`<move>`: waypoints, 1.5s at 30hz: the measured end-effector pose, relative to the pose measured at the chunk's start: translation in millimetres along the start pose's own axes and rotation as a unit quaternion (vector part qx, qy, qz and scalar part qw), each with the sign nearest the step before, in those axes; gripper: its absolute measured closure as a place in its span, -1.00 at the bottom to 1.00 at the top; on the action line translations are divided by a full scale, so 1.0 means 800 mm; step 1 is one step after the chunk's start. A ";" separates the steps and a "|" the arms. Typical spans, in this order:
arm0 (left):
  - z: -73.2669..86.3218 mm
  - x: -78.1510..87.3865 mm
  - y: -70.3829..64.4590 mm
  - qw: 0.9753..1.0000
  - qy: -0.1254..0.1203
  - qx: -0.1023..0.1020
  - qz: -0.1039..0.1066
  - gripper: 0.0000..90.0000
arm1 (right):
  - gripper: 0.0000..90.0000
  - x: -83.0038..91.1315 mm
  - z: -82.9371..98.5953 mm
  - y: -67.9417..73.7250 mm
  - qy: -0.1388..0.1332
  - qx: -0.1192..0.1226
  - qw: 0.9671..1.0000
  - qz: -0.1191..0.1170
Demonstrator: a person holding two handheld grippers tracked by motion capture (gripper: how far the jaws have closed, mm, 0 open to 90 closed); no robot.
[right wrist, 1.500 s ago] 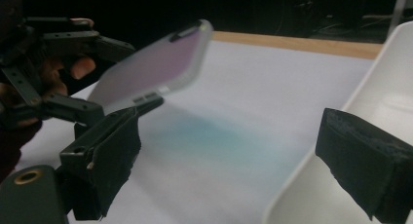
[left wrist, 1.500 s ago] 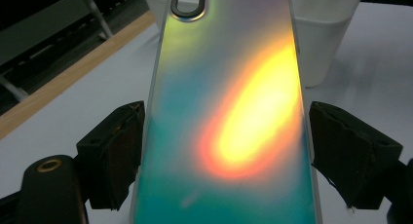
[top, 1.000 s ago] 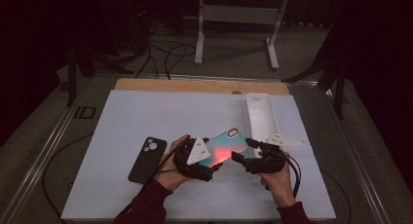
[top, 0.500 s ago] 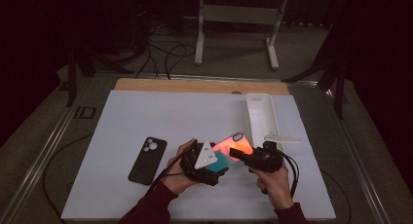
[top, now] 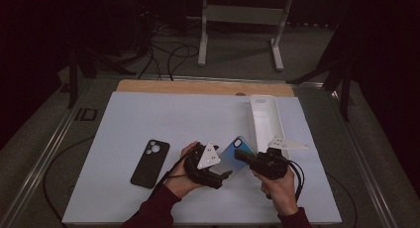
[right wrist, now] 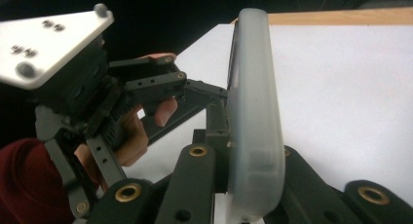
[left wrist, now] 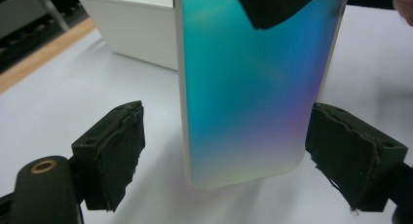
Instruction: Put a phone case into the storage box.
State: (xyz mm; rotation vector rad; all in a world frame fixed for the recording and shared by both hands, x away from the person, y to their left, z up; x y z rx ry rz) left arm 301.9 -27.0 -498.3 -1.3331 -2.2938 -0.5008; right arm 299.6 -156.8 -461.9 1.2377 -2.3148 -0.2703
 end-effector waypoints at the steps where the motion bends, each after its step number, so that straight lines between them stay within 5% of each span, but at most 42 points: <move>1: 0.001 0.001 0.001 1.000 0.000 0.003 0.003 -0.70 | 0.95 0.001 0.000 0.001 0.002 0.009 1.000 0.000; 10: 0.001 0.001 -0.006 0.998 0.003 0.027 0.054 -0.88 | 0.94 0.005 -0.003 0.014 0.003 0.042 0.999 -0.030; 19: 0.006 0.000 -0.011 0.993 -0.001 0.038 0.108 -0.70 | 0.94 0.005 -0.005 0.029 0.002 0.059 0.996 -0.073; 30: 0.011 -0.002 -0.014 0.991 0.013 0.034 0.125 -0.32 | 0.94 0.002 -0.003 0.029 0.005 0.064 0.996 -0.069; 39: 0.009 0.006 -0.016 0.992 0.001 0.019 0.125 0.02 | 0.91 0.010 -0.007 0.024 -0.003 0.067 0.995 -0.070; 45: 0.010 0.006 -0.018 0.992 0.000 0.013 0.126 0.26 | 0.71 0.013 -0.008 0.022 -0.002 0.079 0.995 -0.059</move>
Point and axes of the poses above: each handheld gripper's, and its own axes: x roughly backward along the jaws, z roughly out of its underside, y roughly to its left, the point moved 7 cm from there along -x, roughly forward along the jaws, and after that the axes turned 2 degrees about -z, right-handed, at the moved point
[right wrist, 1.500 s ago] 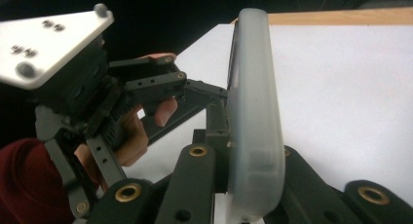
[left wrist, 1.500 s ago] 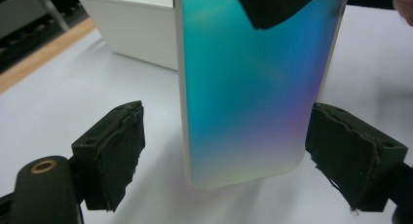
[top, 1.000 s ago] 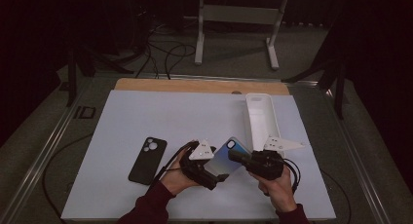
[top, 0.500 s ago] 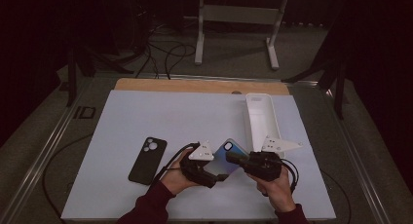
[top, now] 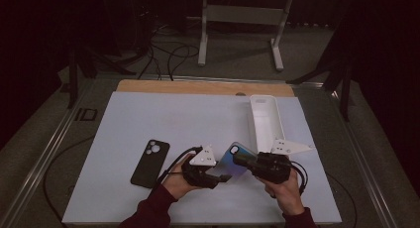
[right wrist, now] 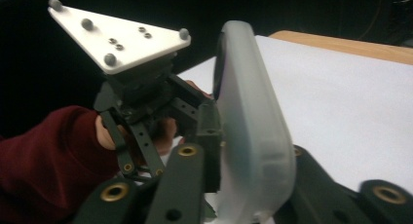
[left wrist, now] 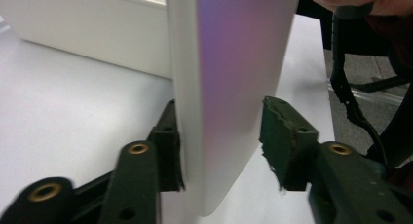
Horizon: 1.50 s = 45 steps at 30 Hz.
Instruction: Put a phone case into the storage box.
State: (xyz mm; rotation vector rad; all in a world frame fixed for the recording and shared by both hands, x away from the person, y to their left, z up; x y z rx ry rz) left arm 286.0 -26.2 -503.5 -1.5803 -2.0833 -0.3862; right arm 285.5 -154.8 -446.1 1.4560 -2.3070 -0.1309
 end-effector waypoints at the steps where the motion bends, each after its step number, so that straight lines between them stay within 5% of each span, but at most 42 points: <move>1: 0.000 0.000 0.000 1.000 -0.001 -0.001 -0.001 0.30 | 0.66 0.000 0.000 -0.001 0.002 0.005 1.000 0.006; 8: 0.000 -0.001 -0.001 1.000 -0.007 -0.005 0.000 0.75 | 0.14 -0.002 -0.001 -0.002 0.006 0.027 0.999 0.045; 13: -0.003 -0.002 -0.005 1.000 -0.010 -0.018 -0.008 0.79 | -0.24 -0.005 -0.004 0.000 -0.002 0.021 0.999 0.040; 18: -0.005 0.002 -0.001 1.000 -0.014 -0.016 -0.020 0.80 | -0.50 -0.005 -0.003 -0.002 0.010 0.027 0.997 0.068; 30: -0.004 0.011 0.016 0.998 -0.024 0.007 -0.061 0.80 | -0.62 0.009 -0.012 -0.014 -0.025 0.013 0.991 0.128; 45: -0.004 0.011 0.025 0.994 -0.025 0.031 -0.101 0.80 | -0.70 0.004 -0.021 -0.016 -0.040 -0.019 0.987 0.157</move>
Point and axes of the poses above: each handheld gripper's, and its own axes: x roughly backward along the jaws, z roughly out of its underside, y roughly to its left, the point moved 7 cm from there along -x, roughly forward along the jaws, and after that the axes turned 2 degrees about -z, right-handed, at the moved point
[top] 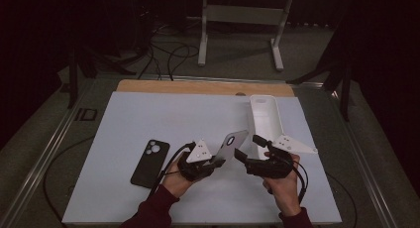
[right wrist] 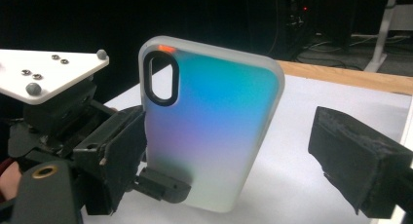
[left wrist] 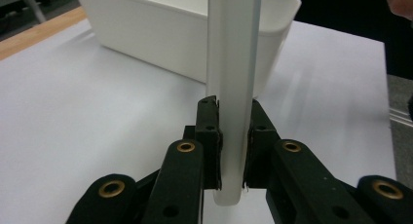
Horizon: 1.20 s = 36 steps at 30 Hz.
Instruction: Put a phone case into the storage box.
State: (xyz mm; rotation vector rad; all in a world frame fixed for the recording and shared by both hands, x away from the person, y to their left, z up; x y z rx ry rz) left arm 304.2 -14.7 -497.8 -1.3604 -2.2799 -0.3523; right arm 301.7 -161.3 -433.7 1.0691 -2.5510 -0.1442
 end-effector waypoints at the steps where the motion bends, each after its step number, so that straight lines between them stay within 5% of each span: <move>1: 0.000 0.000 0.000 1.000 0.001 0.004 0.000 0.80 | -0.71 -0.002 0.000 0.000 -0.001 0.000 1.000 0.001; 16: 0.001 -0.005 -0.006 1.000 0.000 0.008 0.005 0.80 | -0.79 -0.035 -0.005 0.011 -0.003 -0.030 1.000 -0.003; 36: -0.003 -0.001 -0.007 1.000 -0.013 0.015 0.007 0.81 | -0.68 -0.049 -0.002 0.012 0.004 -0.040 0.999 0.006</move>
Point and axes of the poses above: each handheld gripper's, and its own axes: x roughly backward along the jaws, z roughly out of its underside, y roughly to its left, the point moved 7 cm from there along -x, roughly forward along the jaws, and after that the axes turned 2 degrees about -z, right-handed, at the moved point
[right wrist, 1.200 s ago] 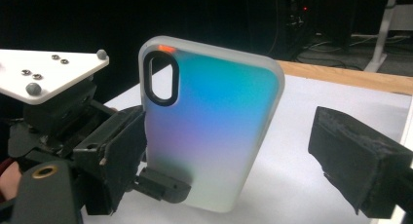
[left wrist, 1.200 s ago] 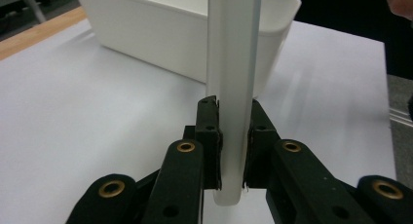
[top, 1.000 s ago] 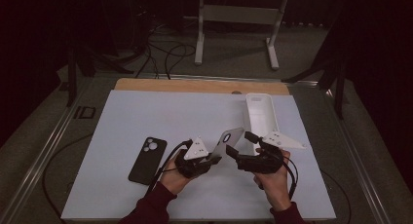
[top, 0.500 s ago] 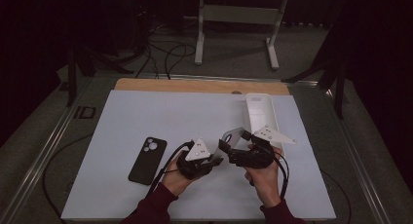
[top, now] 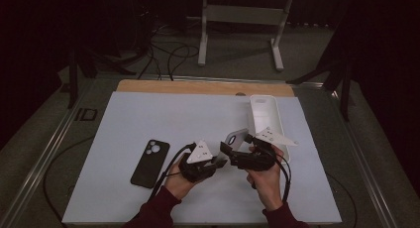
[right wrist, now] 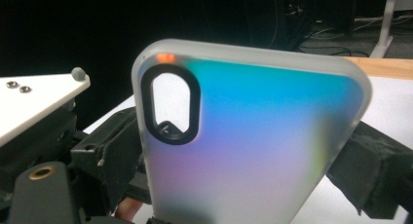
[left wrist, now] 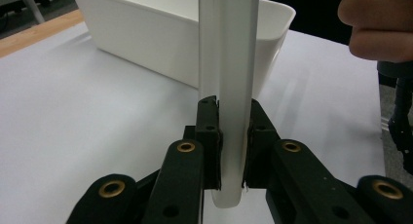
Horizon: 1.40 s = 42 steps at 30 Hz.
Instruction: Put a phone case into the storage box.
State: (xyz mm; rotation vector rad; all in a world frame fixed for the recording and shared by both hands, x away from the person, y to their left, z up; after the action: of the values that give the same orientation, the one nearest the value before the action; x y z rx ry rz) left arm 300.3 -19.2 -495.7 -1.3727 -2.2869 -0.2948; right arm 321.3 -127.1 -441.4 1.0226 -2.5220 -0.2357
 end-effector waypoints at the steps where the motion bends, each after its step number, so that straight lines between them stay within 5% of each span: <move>1: 0.000 0.000 0.000 1.000 0.000 0.001 0.000 0.81 | -0.66 0.000 -0.001 0.000 0.000 0.000 1.000 0.003; 23: 0.000 0.005 0.007 1.000 0.000 0.000 -0.008 0.75 | -0.62 -0.006 -0.010 0.003 0.021 0.017 1.000 -0.004; 35: 0.005 0.010 0.025 0.999 0.022 0.002 -0.027 -0.04 | -0.62 -0.004 -0.019 -0.008 0.012 0.024 1.000 0.011; 42: 0.003 0.027 0.047 0.996 0.014 0.028 -0.086 -0.65 | -0.62 -0.003 -0.026 -0.018 0.008 0.026 0.999 0.024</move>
State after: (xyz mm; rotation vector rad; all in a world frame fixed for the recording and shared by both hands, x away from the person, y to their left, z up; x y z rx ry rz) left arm 324.1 16.4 -489.2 -1.1400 -2.3756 -0.2993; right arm 340.5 -135.8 -427.3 0.9778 -2.5466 -0.1483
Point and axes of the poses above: each handheld gripper's, and its own axes: x roughly backward along the jaws, z roughly out of its underside, y roughly to its left, the point moved 7 cm from there along -x, roughly forward along the jaws, and after that the axes turned 2 degrees about -z, right-handed, at the moved point
